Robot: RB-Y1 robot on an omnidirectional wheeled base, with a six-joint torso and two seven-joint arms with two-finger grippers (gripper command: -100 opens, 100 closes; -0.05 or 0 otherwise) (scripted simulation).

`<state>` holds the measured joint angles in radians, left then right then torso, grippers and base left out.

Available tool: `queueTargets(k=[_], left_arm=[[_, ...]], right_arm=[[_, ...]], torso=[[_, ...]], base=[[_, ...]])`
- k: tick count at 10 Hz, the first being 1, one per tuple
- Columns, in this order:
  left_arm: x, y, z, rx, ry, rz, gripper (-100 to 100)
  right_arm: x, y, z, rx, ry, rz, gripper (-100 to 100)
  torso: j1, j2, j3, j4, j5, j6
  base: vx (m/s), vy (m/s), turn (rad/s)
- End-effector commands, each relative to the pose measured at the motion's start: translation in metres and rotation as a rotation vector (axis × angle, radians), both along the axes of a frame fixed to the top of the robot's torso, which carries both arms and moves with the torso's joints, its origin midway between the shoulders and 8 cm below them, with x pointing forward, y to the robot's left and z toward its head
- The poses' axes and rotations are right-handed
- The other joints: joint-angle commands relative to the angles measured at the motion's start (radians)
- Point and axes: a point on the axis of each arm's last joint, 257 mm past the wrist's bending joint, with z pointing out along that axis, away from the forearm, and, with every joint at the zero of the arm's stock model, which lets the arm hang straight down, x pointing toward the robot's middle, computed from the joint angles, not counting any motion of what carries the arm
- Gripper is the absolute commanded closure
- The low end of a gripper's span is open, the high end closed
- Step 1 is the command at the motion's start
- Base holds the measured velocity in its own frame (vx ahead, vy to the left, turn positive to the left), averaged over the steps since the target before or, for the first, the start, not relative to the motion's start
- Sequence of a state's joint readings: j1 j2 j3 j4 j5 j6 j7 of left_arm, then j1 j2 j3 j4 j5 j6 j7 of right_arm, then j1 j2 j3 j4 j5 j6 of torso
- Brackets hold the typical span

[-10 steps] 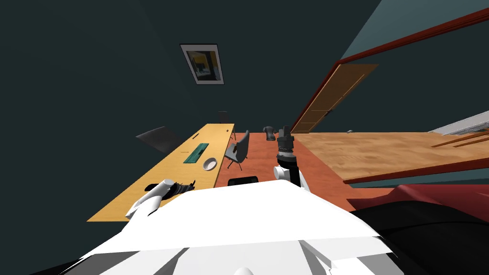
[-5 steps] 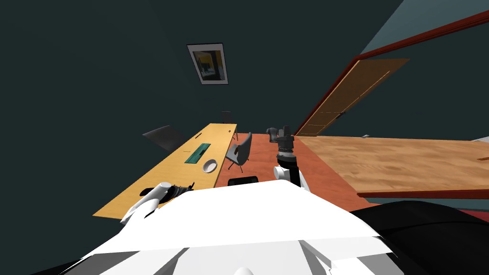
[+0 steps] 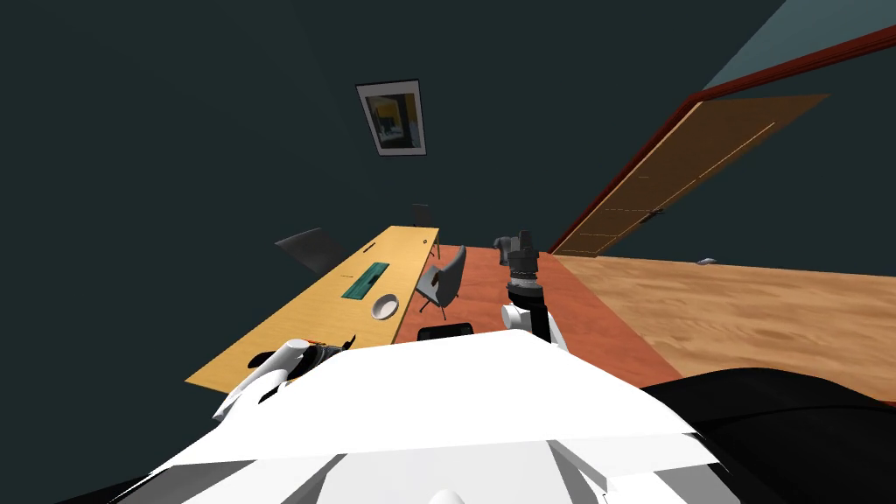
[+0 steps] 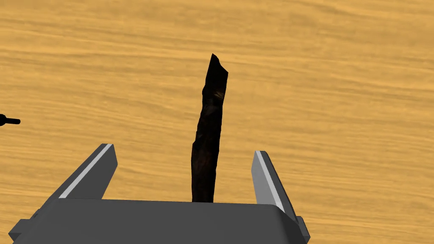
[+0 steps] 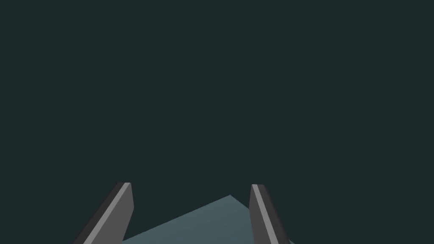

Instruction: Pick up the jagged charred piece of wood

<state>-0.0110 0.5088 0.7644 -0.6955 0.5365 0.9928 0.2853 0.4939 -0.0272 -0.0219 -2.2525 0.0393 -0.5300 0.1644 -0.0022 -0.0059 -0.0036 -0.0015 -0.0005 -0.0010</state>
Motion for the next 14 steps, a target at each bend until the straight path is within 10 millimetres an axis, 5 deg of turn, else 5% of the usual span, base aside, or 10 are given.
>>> queueTargets(k=[1,6,7,11,12,13,14], left_arm=[[-0.0070,0.0010,-0.0026,-0.005,-0.004,-0.008,-100],[-0.0118,0.0027,-0.0038,0.001,-0.008,-0.061,-100],[-0.0123,0.0025,-0.0039,0.002,-0.008,-0.066,100],[-0.0127,0.0012,-0.0045,-0.002,-0.007,-0.066,100],[-0.0127,0.0012,-0.0045,-0.002,-0.007,-0.066,0],[-0.0070,0.0010,-0.0026,0.002,-0.003,-0.050,100],[-0.0070,0.0010,-0.0026,0.002,-0.003,-0.050,100]], right_arm=[[0.0000,0.0000,0.0000,0.000,0.000,0.000,0],[0.0000,0.0000,0.0000,0.000,0.000,0.000,0],[0.0000,0.0000,0.0001,0.000,0.000,0.000,0],[0.0000,0.0000,0.0001,0.000,0.000,0.000,0],[0.0000,0.0000,0.0001,0.000,0.000,0.000,0],[0.0000,0.0000,0.0001,0.000,0.000,0.000,0],[0.0001,0.0001,0.0002,0.000,0.000,0.000,0]], torso=[[0.000,0.000,0.000,0.000,0.000,0.000],[0.000,0.002,0.000,-0.001,0.001,-0.001],[0.002,0.004,0.001,0.000,0.002,-0.001],[0.005,0.007,0.003,0.000,0.002,-0.001],[0.005,0.007,0.003,0.000,0.002,-0.001],[0.005,0.007,0.003,0.000,0.002,-0.001],[0.008,0.009,0.005,0.001,0.002,0.001]], base=[[0.134,-0.040,0.205],[0.073,-0.042,0.088],[0.006,-0.005,0.000],[0.000,0.000,0.000],[0.000,0.000,0.000],[-0.067,0.048,-0.202],[-0.104,0.067,-0.182]])
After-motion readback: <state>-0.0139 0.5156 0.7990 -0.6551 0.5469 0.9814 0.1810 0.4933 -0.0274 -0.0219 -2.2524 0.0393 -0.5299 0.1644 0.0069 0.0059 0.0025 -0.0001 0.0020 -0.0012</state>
